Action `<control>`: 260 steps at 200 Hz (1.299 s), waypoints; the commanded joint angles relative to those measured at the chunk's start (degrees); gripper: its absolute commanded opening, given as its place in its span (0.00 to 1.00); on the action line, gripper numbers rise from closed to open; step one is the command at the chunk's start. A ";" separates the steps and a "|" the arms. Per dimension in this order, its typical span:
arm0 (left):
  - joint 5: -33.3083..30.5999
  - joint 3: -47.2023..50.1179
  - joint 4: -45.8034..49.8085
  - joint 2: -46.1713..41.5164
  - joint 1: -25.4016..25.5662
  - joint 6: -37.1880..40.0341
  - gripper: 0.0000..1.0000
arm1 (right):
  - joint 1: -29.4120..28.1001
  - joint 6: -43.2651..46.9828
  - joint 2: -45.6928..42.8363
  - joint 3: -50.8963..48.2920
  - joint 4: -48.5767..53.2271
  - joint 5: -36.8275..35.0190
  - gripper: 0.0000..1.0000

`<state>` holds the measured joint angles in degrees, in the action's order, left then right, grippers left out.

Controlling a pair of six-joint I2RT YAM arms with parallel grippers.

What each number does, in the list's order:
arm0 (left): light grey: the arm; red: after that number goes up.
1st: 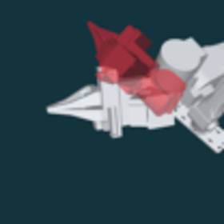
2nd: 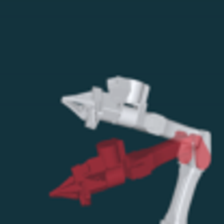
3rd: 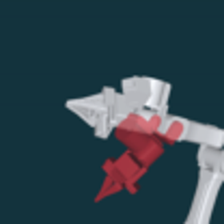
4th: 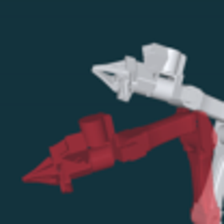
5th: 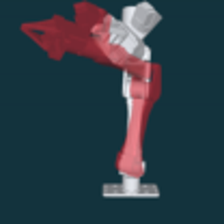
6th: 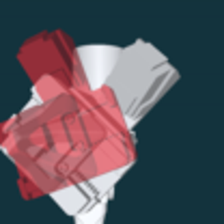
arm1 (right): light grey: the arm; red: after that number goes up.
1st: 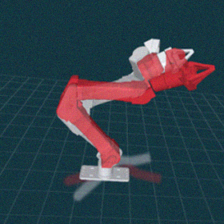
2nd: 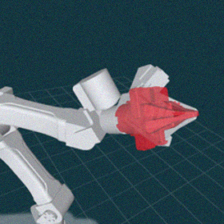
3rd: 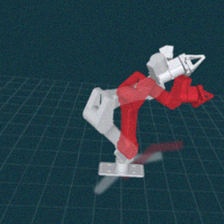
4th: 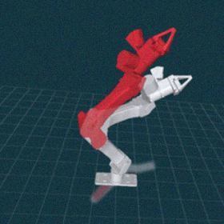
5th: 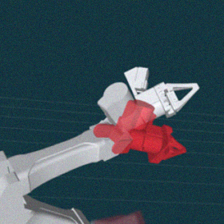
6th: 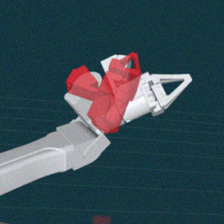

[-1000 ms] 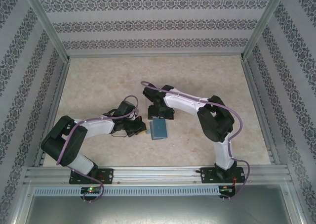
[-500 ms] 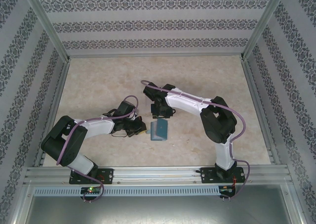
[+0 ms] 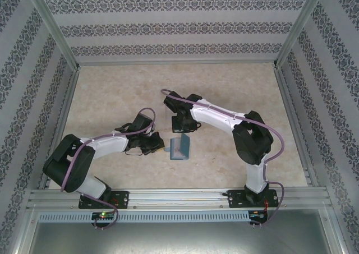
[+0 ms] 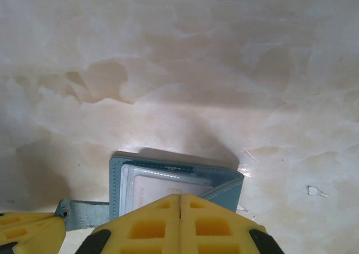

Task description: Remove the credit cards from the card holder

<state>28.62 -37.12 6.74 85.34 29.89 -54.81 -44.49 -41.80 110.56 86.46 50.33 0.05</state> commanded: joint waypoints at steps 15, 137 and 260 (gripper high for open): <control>-5.30 -3.27 9.36 -3.92 -0.51 2.71 0.18 | -0.07 0.49 -3.13 -1.86 -3.28 2.73 0.00; -0.41 -13.90 11.31 1.15 3.73 4.39 0.19 | 3.40 -3.24 -9.50 -12.35 -16.98 11.99 0.00; 5.77 -17.16 11.30 13.91 5.64 6.26 0.11 | 6.09 1.04 -11.34 -16.63 -13.04 9.13 0.12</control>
<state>34.89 -53.10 15.42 98.45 34.63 -50.09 -38.72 -43.59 100.84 70.15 32.71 11.88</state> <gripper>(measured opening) 0.115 0.074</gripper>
